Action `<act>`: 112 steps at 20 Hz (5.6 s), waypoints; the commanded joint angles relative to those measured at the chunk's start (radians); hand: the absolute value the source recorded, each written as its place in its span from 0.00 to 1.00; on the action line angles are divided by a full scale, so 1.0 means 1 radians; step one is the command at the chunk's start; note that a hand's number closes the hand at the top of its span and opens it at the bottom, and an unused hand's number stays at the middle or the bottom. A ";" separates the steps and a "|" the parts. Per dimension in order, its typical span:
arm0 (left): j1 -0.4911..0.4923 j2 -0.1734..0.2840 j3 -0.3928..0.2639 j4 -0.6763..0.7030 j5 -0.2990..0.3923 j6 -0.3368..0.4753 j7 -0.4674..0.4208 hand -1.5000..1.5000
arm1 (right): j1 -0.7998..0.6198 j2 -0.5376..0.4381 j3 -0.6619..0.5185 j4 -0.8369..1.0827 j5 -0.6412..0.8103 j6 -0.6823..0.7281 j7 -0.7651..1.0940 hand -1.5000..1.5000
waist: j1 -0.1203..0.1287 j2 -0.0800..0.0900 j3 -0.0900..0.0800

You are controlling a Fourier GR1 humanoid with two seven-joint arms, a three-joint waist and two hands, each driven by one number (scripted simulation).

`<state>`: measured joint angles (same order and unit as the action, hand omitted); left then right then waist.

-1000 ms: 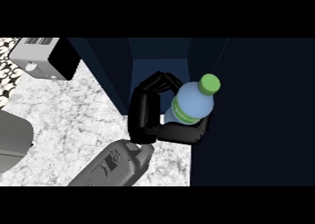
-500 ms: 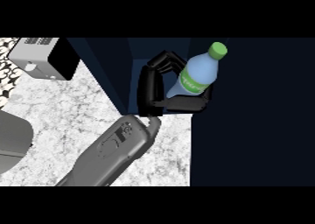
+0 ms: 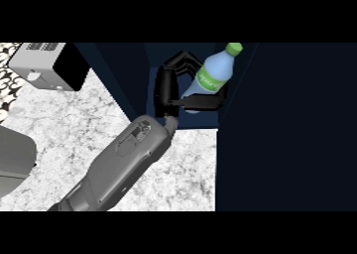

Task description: Pick up the bottled water, place it into the cabinet and close the cabinet

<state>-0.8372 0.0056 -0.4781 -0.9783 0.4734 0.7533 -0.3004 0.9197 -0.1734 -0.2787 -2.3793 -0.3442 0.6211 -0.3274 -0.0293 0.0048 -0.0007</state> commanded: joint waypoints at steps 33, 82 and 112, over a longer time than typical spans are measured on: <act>-0.399 0.008 0.235 0.729 0.024 -0.198 -0.255 0.00 | -0.021 -0.005 -0.023 -0.076 -0.122 0.033 0.065 0.00 | -0.023 0.009 0.000; 0.810 0.323 -0.136 -0.807 0.062 -0.277 -0.133 0.00 | -0.030 -0.089 0.416 -0.260 0.086 0.094 0.309 1.00 | 0.047 -0.010 -0.004; 1.170 0.534 0.029 -1.020 0.169 -0.449 -0.253 0.00 | -0.581 0.168 1.112 -0.119 0.553 -0.170 0.728 1.00 | 0.072 -0.022 -0.012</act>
<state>0.2795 0.5166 -0.4605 -1.9833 0.6374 0.3345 -0.5248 0.4230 -0.0948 0.6427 -2.4758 0.0524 0.5349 0.3178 0.0327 -0.0172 -0.0118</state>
